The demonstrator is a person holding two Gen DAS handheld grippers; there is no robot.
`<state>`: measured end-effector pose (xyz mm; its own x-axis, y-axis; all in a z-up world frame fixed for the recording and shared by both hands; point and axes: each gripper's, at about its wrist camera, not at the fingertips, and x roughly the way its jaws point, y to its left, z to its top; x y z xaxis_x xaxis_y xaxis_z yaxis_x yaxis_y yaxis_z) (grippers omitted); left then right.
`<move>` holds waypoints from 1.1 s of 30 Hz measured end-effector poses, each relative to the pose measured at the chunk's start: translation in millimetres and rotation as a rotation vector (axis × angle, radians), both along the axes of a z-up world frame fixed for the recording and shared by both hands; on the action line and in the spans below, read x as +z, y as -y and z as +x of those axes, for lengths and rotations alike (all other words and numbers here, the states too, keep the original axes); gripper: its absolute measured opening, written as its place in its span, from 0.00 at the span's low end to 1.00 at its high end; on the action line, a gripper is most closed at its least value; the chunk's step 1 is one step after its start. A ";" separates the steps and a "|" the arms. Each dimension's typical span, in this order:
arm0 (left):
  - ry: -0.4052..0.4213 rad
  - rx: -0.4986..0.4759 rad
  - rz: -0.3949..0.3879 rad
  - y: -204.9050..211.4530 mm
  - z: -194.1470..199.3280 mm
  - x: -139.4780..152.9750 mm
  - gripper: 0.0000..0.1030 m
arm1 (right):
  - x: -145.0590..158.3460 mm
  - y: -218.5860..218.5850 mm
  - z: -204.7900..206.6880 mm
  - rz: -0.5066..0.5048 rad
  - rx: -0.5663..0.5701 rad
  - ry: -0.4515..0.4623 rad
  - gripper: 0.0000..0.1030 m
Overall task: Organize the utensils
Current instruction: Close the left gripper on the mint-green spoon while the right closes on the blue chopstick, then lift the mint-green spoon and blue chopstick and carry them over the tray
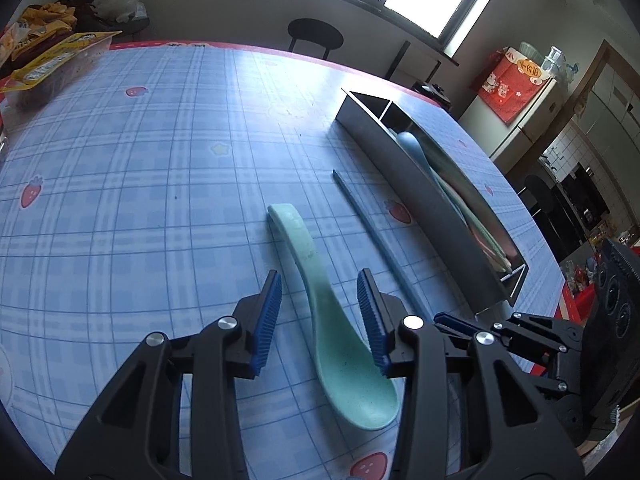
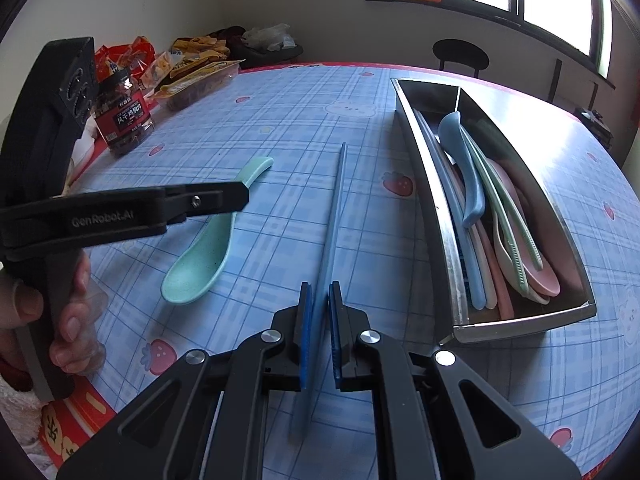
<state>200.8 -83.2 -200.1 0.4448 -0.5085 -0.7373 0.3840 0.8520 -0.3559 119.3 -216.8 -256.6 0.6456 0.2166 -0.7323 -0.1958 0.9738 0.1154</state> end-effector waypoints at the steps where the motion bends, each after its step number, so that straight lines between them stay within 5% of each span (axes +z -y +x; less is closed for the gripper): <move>1: -0.005 -0.004 0.002 1.4 0.6 -1.6 0.40 | -0.1 0.6 -0.1 0.003 0.000 -0.001 0.09; 5: -0.020 -0.003 -0.002 1.1 3.6 -6.0 0.25 | -0.2 3.2 0.1 0.018 0.001 -0.003 0.09; 13: -0.022 -0.029 0.004 5.4 2.7 -10.3 0.21 | -0.3 3.5 0.2 0.021 0.002 -0.004 0.09; 16: 0.004 -0.047 0.042 11.1 -5.8 -8.5 0.11 | -0.3 3.1 0.0 0.018 0.002 -0.004 0.09; 33: 0.068 -0.032 0.077 10.5 -21.4 -6.2 0.11 | 0.5 -10.6 12.2 -0.062 0.005 -0.005 0.09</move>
